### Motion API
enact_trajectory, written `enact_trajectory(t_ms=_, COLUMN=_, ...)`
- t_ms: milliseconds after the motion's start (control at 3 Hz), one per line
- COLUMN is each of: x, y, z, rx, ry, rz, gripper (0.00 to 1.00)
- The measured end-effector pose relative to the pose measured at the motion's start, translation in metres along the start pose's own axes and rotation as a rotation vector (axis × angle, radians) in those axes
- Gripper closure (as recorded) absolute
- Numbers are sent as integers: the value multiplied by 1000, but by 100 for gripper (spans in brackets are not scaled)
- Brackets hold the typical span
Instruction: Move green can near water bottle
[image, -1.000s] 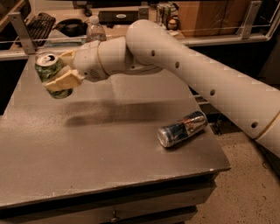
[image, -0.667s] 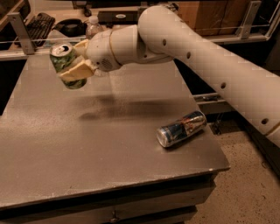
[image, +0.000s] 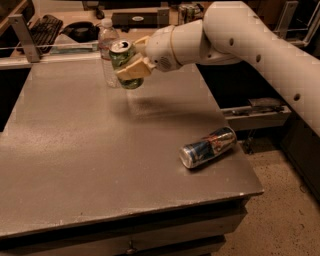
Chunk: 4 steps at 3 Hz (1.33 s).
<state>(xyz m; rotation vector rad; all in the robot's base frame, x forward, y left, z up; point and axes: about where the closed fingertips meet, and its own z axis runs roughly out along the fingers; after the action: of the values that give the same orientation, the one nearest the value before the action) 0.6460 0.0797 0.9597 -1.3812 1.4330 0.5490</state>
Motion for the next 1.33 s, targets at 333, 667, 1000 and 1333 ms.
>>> enact_trajectory(t_ms=333, x=21, y=-26, z=-8, rx=54, ry=-18, rz=19, gripper=100)
enact_trajectory(t_ms=667, x=38, y=-46, z=1, rx=73, ry=-44, rz=37, gripper=100)
enact_trajectory(t_ms=1000, x=60, y=-57, z=9, rx=90, ry=-54, rz=73, gripper=100)
enact_trajectory(t_ms=1333, x=75, y=-62, z=13, rx=109, ry=-71, rz=101, gripper=85)
